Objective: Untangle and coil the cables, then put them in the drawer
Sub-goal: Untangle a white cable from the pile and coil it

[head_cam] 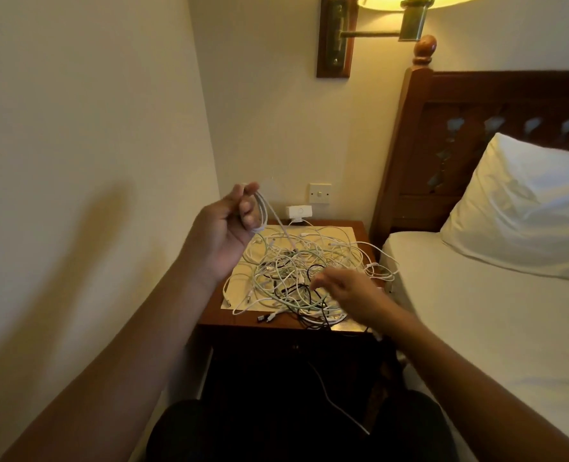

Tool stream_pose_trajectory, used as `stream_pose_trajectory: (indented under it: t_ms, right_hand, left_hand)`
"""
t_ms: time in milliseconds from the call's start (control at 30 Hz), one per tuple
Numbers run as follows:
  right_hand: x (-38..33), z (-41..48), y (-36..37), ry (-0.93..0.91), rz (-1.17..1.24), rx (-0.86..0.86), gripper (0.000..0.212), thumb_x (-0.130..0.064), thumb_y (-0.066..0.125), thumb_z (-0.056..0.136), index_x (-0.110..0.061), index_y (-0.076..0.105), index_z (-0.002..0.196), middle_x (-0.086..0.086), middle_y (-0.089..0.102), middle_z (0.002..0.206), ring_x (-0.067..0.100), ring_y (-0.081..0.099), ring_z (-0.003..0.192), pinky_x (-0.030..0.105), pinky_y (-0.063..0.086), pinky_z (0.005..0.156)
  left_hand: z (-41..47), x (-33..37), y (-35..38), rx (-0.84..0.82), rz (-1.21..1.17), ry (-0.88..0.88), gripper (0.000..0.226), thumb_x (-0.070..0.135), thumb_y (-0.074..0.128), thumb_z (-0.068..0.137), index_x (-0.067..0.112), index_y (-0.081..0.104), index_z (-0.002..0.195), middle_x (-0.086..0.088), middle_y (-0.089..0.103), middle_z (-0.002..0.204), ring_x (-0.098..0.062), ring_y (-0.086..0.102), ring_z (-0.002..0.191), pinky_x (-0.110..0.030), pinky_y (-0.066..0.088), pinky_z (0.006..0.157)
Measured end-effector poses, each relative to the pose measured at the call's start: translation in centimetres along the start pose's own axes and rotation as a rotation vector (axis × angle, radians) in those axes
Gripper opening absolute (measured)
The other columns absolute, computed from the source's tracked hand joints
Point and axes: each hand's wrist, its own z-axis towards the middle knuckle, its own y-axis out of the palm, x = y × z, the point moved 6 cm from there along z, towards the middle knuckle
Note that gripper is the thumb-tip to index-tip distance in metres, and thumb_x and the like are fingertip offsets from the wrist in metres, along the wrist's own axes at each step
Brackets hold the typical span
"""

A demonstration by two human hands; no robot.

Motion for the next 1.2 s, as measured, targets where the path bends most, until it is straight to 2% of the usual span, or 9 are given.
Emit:
stream_pose_trajectory:
  t_ms: [67, 167, 267, 367, 533, 700, 867, 1000, 1200]
  right_hand:
    - [-3.1, -1.2, 3.5, -0.073, -0.079, -0.174, 0.029, -0.037, 0.045, 0.109, -0.029, 0.07, 0.119, -0.006, 0.07, 0.124, 0.01, 0.063, 0.111, 0.037, 0.053, 0.1]
    - [-8.5, -3.3, 4.7, -0.246, -0.128, -0.266, 0.028, -0.036, 0.045, 0.109, -0.026, 0.064, 0.128, -0.003, 0.07, 0.119, 0.006, 0.064, 0.095, 0.029, 0.052, 0.085]
    - [-11.3, -4.5, 1.8, -0.27, -0.179, -0.29, 0.031, -0.037, 0.046, 0.109, -0.026, 0.058, 0.136, -0.011, 0.065, 0.108, -0.003, 0.055, 0.085, 0.025, 0.045, 0.077]
    - [-11.0, -4.2, -2.5, -0.288, -0.311, -0.22, 0.029, -0.035, 0.046, 0.109, -0.022, 0.065, 0.126, -0.013, 0.065, 0.095, 0.002, 0.058, 0.085, 0.028, 0.046, 0.077]
    - [-4.7, -1.0, -8.2, -0.346, -0.39, 0.191, 0.015, -0.026, 0.062, 0.103, -0.02, 0.075, 0.106, -0.017, 0.065, 0.096, 0.011, 0.059, 0.091, 0.025, 0.041, 0.074]
    - [-1.4, -0.1, -5.2, -0.347, -0.382, 0.409, 0.018, -0.025, 0.064, 0.1, -0.019, 0.076, 0.111, -0.002, 0.063, 0.113, 0.014, 0.045, 0.102, 0.031, 0.039, 0.08]
    - [-1.4, -0.5, -1.0, -0.095, 0.233, 0.319, 0.015, -0.015, 0.069, 0.097, -0.014, 0.078, 0.109, 0.002, 0.075, 0.092, 0.016, 0.071, 0.085, 0.037, 0.061, 0.08]
    - [-2.9, -1.4, 0.5, -0.002, 0.83, 0.221, 0.013, -0.01, 0.072, 0.093, -0.003, 0.074, 0.104, 0.015, 0.078, 0.094, 0.028, 0.077, 0.089, 0.035, 0.064, 0.081]
    - [-3.2, -1.4, 1.4, 0.071, 0.953, 0.172, 0.017, -0.011, 0.067, 0.097, 0.001, 0.072, 0.108, 0.006, 0.069, 0.078, 0.013, 0.062, 0.068, 0.022, 0.053, 0.064]
  left_hand:
    - [0.8, -0.9, 0.0, 0.083, 0.154, 0.067, 0.023, 0.015, 0.046, 0.107, -0.001, 0.061, 0.113, -0.004, 0.068, 0.078, -0.015, 0.063, 0.066, -0.025, 0.055, 0.065]
    - [0.8, -2.2, 0.5, 0.102, 0.63, 0.139, 0.02, 0.018, 0.046, 0.109, 0.007, 0.061, 0.113, -0.007, 0.075, 0.094, -0.021, 0.071, 0.079, -0.031, 0.06, 0.077]
    - [0.4, -3.3, 0.1, -0.018, 1.197, 0.183, 0.017, 0.018, 0.046, 0.108, 0.014, 0.061, 0.116, -0.002, 0.074, 0.085, -0.014, 0.068, 0.068, -0.029, 0.057, 0.07]
    - [-0.1, -4.1, -2.3, -0.195, 1.475, 0.067, 0.023, 0.026, 0.049, 0.104, 0.009, 0.065, 0.102, 0.0, 0.065, 0.068, -0.008, 0.057, 0.056, -0.035, 0.048, 0.064]
    - [-3.5, -5.3, -3.0, -0.459, 0.927, -0.378, 0.036, 0.027, 0.047, 0.108, -0.004, 0.064, 0.111, -0.004, 0.045, 0.066, -0.014, 0.039, 0.055, -0.024, 0.036, 0.055]
    - [-5.6, -6.9, 0.2, -0.461, 0.347, -0.398, 0.027, 0.027, 0.054, 0.099, 0.004, 0.067, 0.106, 0.002, 0.035, 0.062, -0.007, 0.033, 0.051, -0.022, 0.027, 0.052]
    - [-5.4, -8.4, 1.0, -0.295, -0.115, -0.371, 0.02, 0.018, 0.044, 0.104, 0.008, 0.059, 0.096, 0.004, 0.041, 0.059, -0.007, 0.036, 0.048, -0.022, 0.035, 0.051]
    - [-5.3, -9.1, -0.2, -0.129, -0.203, -0.377, 0.022, 0.015, 0.036, 0.105, 0.007, 0.052, 0.092, 0.0, 0.04, 0.062, -0.011, 0.042, 0.049, -0.025, 0.042, 0.05]
    - [-5.4, -9.2, -1.2, 0.031, -0.088, -0.402, 0.026, 0.017, 0.039, 0.107, 0.004, 0.055, 0.091, -0.002, 0.043, 0.061, -0.013, 0.044, 0.05, -0.023, 0.045, 0.05]
